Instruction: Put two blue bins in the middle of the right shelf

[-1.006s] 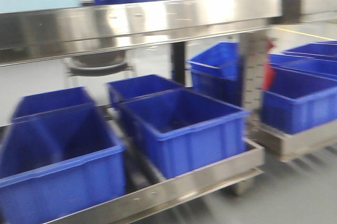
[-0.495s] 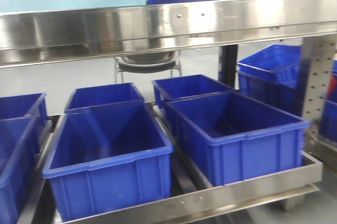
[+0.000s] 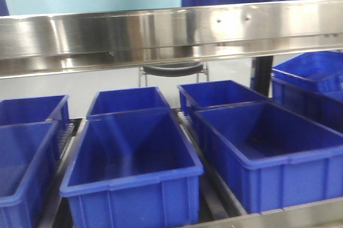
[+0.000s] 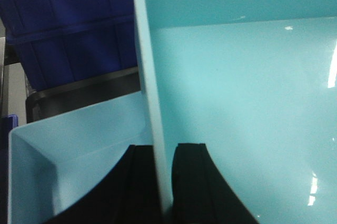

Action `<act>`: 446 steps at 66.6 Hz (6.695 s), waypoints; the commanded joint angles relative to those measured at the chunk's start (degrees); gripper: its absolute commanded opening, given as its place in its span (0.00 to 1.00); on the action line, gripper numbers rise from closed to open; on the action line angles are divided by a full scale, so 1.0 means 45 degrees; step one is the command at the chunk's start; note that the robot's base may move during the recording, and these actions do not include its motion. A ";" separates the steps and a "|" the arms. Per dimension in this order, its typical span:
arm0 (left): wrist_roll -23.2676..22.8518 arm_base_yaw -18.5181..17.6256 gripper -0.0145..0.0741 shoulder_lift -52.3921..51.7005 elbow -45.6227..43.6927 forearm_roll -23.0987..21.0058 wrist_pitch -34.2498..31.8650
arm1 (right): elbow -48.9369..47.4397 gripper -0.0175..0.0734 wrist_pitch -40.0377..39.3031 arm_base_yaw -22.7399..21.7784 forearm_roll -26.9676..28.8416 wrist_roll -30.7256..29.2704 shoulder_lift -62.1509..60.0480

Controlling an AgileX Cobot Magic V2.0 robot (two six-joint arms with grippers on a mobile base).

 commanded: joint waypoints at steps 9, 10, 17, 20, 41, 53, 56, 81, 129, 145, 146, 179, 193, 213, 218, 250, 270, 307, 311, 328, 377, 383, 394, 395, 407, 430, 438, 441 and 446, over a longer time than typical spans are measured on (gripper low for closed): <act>0.0104 -0.0028 0.04 -0.0091 -0.0109 -0.0196 -0.0716 | -0.0078 0.02 -0.0689 0.0040 0.0464 -0.0162 -0.0223; 0.0104 -0.0028 0.04 -0.0091 -0.0109 -0.0196 -0.0716 | -0.0078 0.02 -0.0689 0.0040 0.0464 -0.0162 -0.0223; 0.0104 -0.0028 0.04 -0.0091 -0.0109 -0.0196 -0.0716 | -0.0078 0.02 -0.0689 0.0040 0.0464 -0.0162 -0.0223; 0.0104 -0.0028 0.04 -0.0091 -0.0109 -0.0196 -0.0716 | -0.0078 0.02 -0.0689 0.0040 0.0464 -0.0162 -0.0223; 0.0104 -0.0028 0.04 -0.0091 -0.0109 -0.0196 -0.0716 | -0.0078 0.02 -0.0689 0.0040 0.0464 -0.0162 -0.0223; 0.0104 -0.0028 0.04 -0.0091 -0.0109 -0.0196 -0.0716 | -0.0078 0.02 -0.0689 0.0040 0.0464 -0.0162 -0.0223; 0.0104 -0.0028 0.04 -0.0091 -0.0109 -0.0196 -0.0716 | -0.0078 0.02 -0.0689 0.0040 0.0464 -0.0162 -0.0223; 0.0104 -0.0028 0.04 -0.0091 -0.0109 -0.0196 -0.0716 | -0.0078 0.02 -0.0689 0.0040 0.0464 -0.0162 -0.0223; 0.0104 -0.0028 0.04 -0.0091 -0.0109 -0.0196 -0.0716 | -0.0078 0.02 -0.0689 0.0040 0.0464 -0.0162 -0.0223; 0.0104 -0.0028 0.04 -0.0091 -0.0109 -0.0196 -0.0716 | -0.0078 0.02 -0.0689 0.0040 0.0464 -0.0162 -0.0223; 0.0104 -0.0028 0.04 -0.0091 -0.0109 -0.0196 -0.0716 | -0.0078 0.02 -0.0689 0.0040 0.0464 -0.0162 -0.0223; 0.0104 -0.0028 0.04 -0.0091 -0.0109 -0.0196 -0.0774 | -0.0078 0.02 -0.0809 0.0040 0.0464 -0.0162 -0.0223; 0.0104 -0.0028 0.04 -0.0091 -0.0109 -0.0196 -0.0572 | -0.0078 0.02 -0.0397 0.0040 0.0546 -0.0162 -0.0223; 0.0104 -0.0002 0.04 0.0152 -0.0109 -0.0787 0.0476 | -0.0078 0.02 0.0541 0.0018 0.0853 -0.0162 -0.0112; 0.0104 -0.0002 0.04 0.0381 -0.0109 -0.1070 0.0673 | -0.0078 0.02 0.0624 -0.0004 0.0853 -0.0162 0.0050; 0.0104 0.0028 0.04 0.1809 -0.0109 -0.1372 0.2009 | -0.0078 0.02 0.0656 -0.0004 0.0853 -0.0162 0.1641; 0.0104 0.0136 0.04 0.1839 -0.0086 -0.1170 0.2315 | -0.0078 0.02 0.1256 -0.0004 0.0853 -0.0162 0.1971; 0.0104 0.0136 0.04 0.1839 -0.0086 -0.0984 0.3787 | -0.0078 0.02 0.3010 -0.0004 0.0853 -0.0162 0.1971; 0.0104 0.0136 0.04 0.1839 -0.0086 -0.0926 0.3814 | -0.0078 0.02 0.3033 -0.0004 0.0853 -0.0162 0.1996; 0.0104 0.0136 0.04 0.2138 -0.0086 -0.0750 0.4499 | -0.0078 0.02 0.3516 -0.0004 0.0853 -0.0162 0.2331; 0.0104 0.0136 0.31 0.2971 -0.0112 -0.0750 0.4617 | -0.0078 0.56 0.3810 -0.0471 0.0669 -0.0162 0.2465; 0.0104 0.0136 0.51 0.2971 -0.0112 -0.0750 0.4586 | -0.0078 0.83 0.3689 -0.0471 0.0669 -0.0162 0.2465; 0.0104 0.0136 0.83 0.2971 -0.0112 -0.0731 0.4560 | -0.0084 0.82 0.3508 -0.0471 0.0669 -0.0162 0.2417; 0.0104 0.0136 0.85 0.2945 -0.0112 -0.0731 0.4534 | -0.0084 0.82 0.3508 -0.0471 0.0669 -0.0162 0.2417; 0.0104 0.0136 0.85 0.2521 -0.0112 -0.0731 0.4047 | -0.0084 0.82 0.3398 -0.0471 0.0669 -0.0162 0.2337; 0.0104 0.0136 0.85 0.1987 -0.0112 -0.0190 0.3543 | -0.0316 0.82 0.2925 -0.0471 0.0669 -0.0162 0.1943; 0.0104 0.0136 0.85 0.2266 -0.0112 -0.0190 0.3470 | -0.0316 0.82 0.3067 -0.0471 0.0669 -0.0162 0.2250; 0.0104 0.0136 0.85 0.2437 -0.0112 -0.0169 0.3573 | -0.0316 0.82 0.3310 -0.0471 0.0669 -0.0162 0.2416; 0.0104 0.0136 0.85 0.2745 -0.0112 -0.0050 0.4072 | -0.0316 0.82 0.3763 -0.0471 0.0715 -0.0162 0.2795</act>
